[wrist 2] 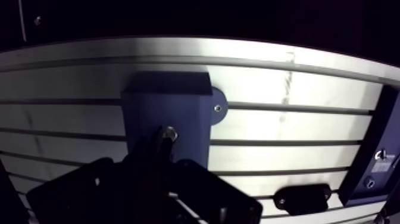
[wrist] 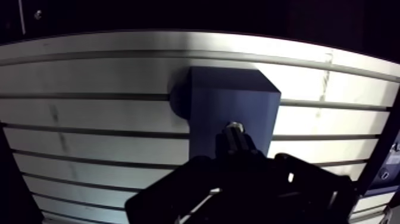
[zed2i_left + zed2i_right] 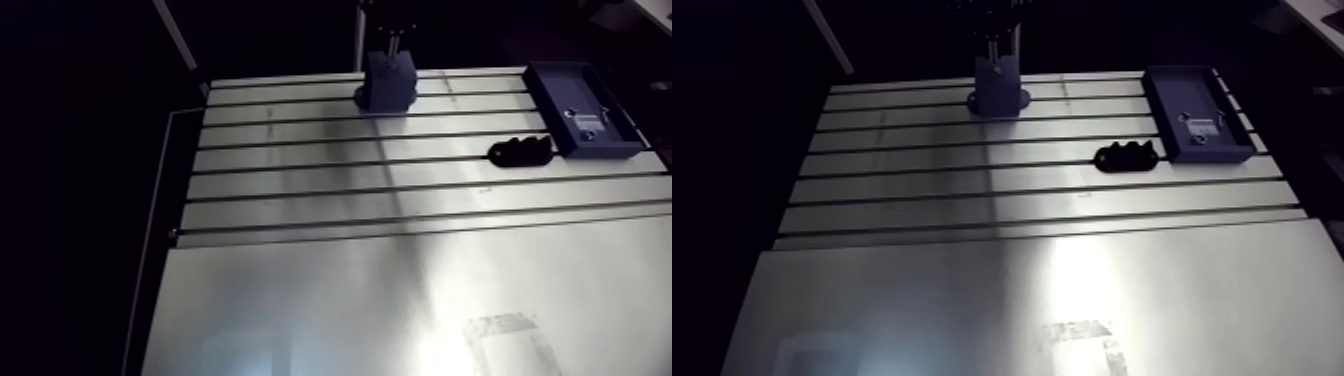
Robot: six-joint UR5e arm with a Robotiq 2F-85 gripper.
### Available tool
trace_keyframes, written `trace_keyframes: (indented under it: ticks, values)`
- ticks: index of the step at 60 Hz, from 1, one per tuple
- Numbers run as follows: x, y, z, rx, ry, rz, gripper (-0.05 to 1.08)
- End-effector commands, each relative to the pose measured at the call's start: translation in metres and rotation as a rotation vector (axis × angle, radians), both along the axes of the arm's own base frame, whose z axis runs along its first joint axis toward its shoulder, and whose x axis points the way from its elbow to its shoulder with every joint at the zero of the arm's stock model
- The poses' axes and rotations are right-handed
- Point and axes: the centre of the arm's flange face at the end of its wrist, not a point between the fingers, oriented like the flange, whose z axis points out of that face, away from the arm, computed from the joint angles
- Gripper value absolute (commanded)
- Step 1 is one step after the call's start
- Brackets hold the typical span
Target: Pick up the M10 bolt and insert it into the hex recess until seated.
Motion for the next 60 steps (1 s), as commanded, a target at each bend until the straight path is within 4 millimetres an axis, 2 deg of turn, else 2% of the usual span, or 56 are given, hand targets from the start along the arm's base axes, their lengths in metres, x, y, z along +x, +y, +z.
trace_keyframes:
  ticks: [1,8,10,11,12,13,14,15,16,17,18,19,20,25,28,31,33,35,37,38,39,40,41,42,43,44,45,48,49,50,54,60]
  values:
    - [0.000,0.001,0.005,0.006,0.001,0.002,1.08]
    - [0.002,-0.002,0.010,0.004,0.006,0.018,1.06]
    - [0.002,-0.002,0.011,0.004,0.007,0.018,1.01]
    - [0.004,-0.002,0.013,0.004,0.006,0.020,0.93]
    - [0.004,-0.002,0.013,0.004,0.006,0.020,0.93]
    - [0.006,-0.003,0.016,0.003,0.000,0.021,0.76]
    - [0.006,-0.003,0.016,0.003,0.000,0.021,0.76]
    - [0.008,-0.003,0.019,0.003,-0.006,0.021,0.52]
    - [0.008,-0.003,0.019,0.003,-0.006,0.021,0.52]
    - [0.011,-0.005,0.025,0.002,-0.011,0.023,0.26]
    - [0.014,-0.006,0.033,0.002,-0.014,0.027,0.04]
    - [0.014,-0.006,0.033,0.002,-0.014,0.027,0.04]
    - [0.018,-0.008,0.042,0.003,-0.017,0.030,0.01]
    - [0.025,-0.010,0.059,0.002,-0.016,0.032,0.00]
    - [0.030,-0.010,0.077,0.001,-0.020,0.034,0.00]
    - [0.034,-0.011,0.083,0.000,-0.037,0.033,0.00]
    - [0.044,-0.010,0.092,0.005,-0.086,0.032,0.00]
    - [0.044,-0.010,0.092,0.005,-0.086,0.032,0.00]
    - [0.053,-0.010,0.105,0.019,-0.103,0.033,0.00]
    - [0.053,-0.010,0.105,0.019,-0.103,0.033,0.00]
    - [0.057,-0.010,0.116,0.021,-0.092,0.033,0.00]
    - [0.057,-0.010,0.116,0.021,-0.092,0.033,0.00]
    - [0.060,-0.010,0.127,0.022,-0.079,0.031,0.00]
    - [0.060,-0.010,0.127,0.022,-0.079,0.031,0.00]
    - [0.064,-0.011,0.140,0.024,-0.060,0.029,0.00]
    - [0.064,-0.011,0.140,0.024,-0.060,0.029,0.00]
    - [0.067,-0.012,0.152,0.025,-0.043,0.029,0.00]
    - [0.070,-0.012,0.162,0.025,-0.033,0.030,0.00]
    - [0.074,-0.012,0.172,0.025,-0.026,0.030,0.00]
    - [0.074,-0.012,0.172,0.025,-0.026,0.030,0.00]
    - [0.086,-0.014,0.197,0.022,-0.003,0.029,0.00]
    - [0.100,-0.016,0.219,0.024,0.034,0.031,0.00]
